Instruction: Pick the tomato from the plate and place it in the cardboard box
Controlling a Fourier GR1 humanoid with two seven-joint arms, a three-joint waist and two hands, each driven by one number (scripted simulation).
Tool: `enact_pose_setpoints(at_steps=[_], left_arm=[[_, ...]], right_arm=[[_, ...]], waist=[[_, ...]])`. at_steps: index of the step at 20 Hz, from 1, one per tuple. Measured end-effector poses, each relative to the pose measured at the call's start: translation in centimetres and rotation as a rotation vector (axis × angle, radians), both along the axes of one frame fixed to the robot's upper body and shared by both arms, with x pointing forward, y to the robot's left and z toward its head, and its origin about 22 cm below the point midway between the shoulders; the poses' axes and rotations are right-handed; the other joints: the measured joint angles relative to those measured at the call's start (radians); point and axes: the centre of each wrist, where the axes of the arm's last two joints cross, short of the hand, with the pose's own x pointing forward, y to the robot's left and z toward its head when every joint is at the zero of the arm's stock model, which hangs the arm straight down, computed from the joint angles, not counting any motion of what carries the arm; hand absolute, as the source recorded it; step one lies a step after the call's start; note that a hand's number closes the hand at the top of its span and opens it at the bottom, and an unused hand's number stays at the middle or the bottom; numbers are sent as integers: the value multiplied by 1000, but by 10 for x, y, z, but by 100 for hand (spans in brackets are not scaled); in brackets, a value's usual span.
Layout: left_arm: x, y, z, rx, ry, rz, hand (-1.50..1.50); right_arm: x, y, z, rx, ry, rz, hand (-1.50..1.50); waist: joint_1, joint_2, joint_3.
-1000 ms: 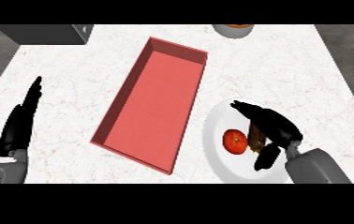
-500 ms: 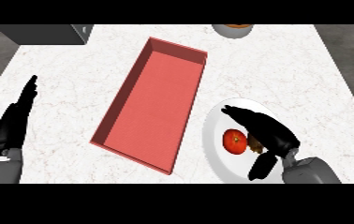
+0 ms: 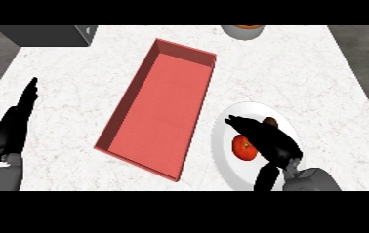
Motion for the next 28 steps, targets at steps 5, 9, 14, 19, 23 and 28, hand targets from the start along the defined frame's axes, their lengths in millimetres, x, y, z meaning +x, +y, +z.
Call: enact_pose_setpoints(at_steps=[5, 9, 14, 19, 23, 28], left_arm=[[-5, -2, -5, -4, 0, -8, 0], [-6, -7, -2, -7, -4, -8, 0], [-5, 0, -2, -7, -6, -5, 0], [2, -4, -3, -6, -7, -11, 0], [3, -10, -3, -1, -9, -19, 0], [5, -12, 1, -1, -5, -20, 0]], right_arm=[[1, 6, -20, -42, 31, -27, 150], [10, 12, -33, -56, -61, -49, 150], [18, 20, -34, -74, -194, -65, 150], [53, -18, -29, -70, -275, 34, 150], [90, -55, -8, -62, -341, 119, 150], [116, -78, 16, -52, -505, 107, 150]], waist=[[1, 0, 0], [3, 0, -1], [2, 0, -1], [8, 4, 0], [19, 6, 1], [16, 5, 1]])
